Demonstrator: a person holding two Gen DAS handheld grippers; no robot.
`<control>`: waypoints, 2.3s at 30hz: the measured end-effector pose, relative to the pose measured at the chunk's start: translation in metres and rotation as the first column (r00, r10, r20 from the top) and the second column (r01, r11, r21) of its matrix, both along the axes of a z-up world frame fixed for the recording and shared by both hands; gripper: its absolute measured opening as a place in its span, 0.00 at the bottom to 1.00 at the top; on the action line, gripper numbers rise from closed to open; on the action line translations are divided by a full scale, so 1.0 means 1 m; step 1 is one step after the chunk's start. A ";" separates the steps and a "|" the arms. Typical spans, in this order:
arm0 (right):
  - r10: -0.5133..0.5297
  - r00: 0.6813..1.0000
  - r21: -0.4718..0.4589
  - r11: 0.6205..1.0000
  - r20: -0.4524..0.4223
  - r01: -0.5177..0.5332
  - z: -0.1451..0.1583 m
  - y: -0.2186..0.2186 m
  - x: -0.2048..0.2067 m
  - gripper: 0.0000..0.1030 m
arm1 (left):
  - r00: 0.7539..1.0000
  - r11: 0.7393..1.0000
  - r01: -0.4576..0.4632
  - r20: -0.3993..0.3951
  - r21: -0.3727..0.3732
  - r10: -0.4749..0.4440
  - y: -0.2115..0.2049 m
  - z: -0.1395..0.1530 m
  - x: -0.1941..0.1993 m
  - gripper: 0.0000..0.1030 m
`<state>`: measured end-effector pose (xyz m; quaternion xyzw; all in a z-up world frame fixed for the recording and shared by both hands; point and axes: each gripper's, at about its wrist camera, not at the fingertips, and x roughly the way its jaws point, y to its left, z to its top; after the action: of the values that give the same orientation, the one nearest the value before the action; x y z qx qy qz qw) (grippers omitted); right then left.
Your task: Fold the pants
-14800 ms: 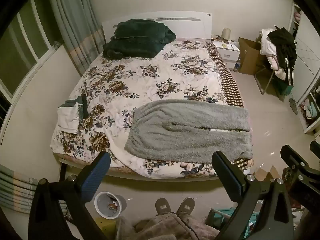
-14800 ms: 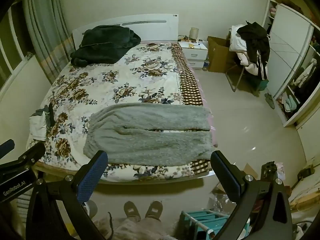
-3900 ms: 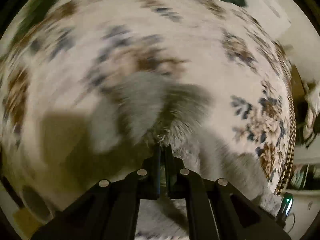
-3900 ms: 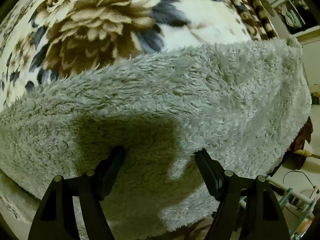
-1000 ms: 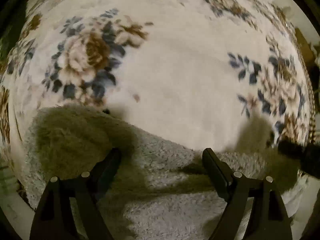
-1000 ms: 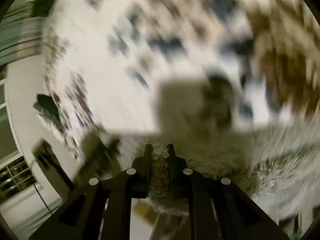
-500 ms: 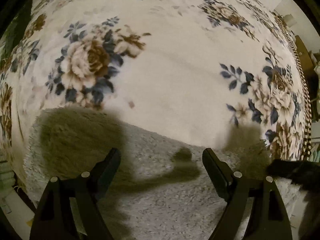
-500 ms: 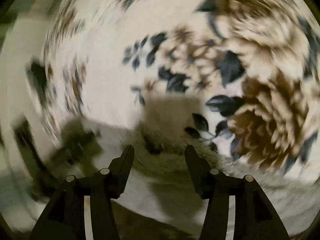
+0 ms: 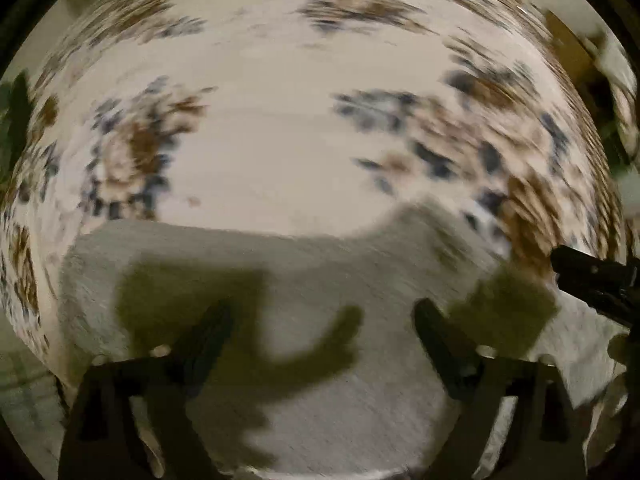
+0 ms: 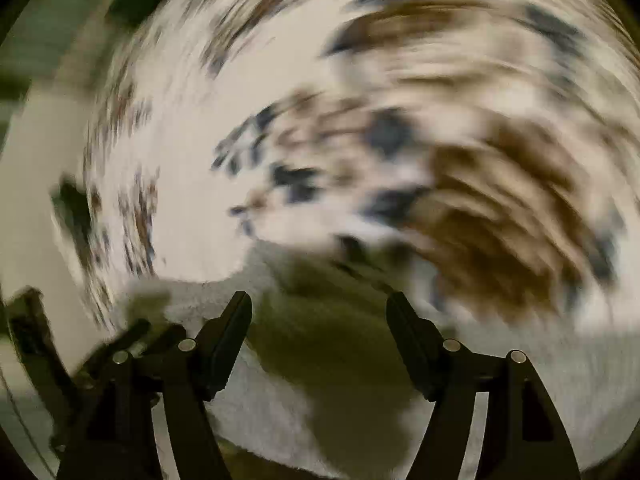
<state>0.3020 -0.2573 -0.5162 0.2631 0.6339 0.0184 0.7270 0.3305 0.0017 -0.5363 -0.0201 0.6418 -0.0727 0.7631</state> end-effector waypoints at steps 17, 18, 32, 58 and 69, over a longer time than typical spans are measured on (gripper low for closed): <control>-0.716 0.682 -0.151 0.698 -0.149 0.700 -0.040 -0.399 -0.287 0.64 | 0.909 0.906 0.415 0.007 -0.084 -0.416 -0.328 -0.022 -0.067 0.97; -0.717 0.679 -0.139 0.697 -0.155 0.704 -0.047 -0.401 -0.288 0.51 | 0.903 0.900 0.428 0.004 -0.075 -0.429 -0.337 -0.026 -0.069 0.97; -0.730 0.680 0.051 0.678 -0.065 0.733 -0.009 -0.416 -0.304 0.59 | 0.894 0.893 0.444 0.031 0.077 -0.447 -0.377 -0.029 -0.073 0.97; -0.713 0.701 0.054 0.700 0.017 0.712 0.006 -0.390 -0.283 0.62 | 0.954 0.953 0.301 -0.010 0.014 -0.301 -0.310 -0.017 -0.096 0.97; -0.833 0.554 0.225 0.537 -0.010 0.813 -0.076 -0.403 -0.349 0.26 | 0.929 0.937 0.347 -0.151 0.036 -0.338 -0.322 -0.071 -0.134 0.97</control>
<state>-0.0466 -0.6598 -0.5919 0.6017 0.3938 -0.2478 0.6492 0.1962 -0.3205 -0.6070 0.1107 0.6903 -0.1829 0.6912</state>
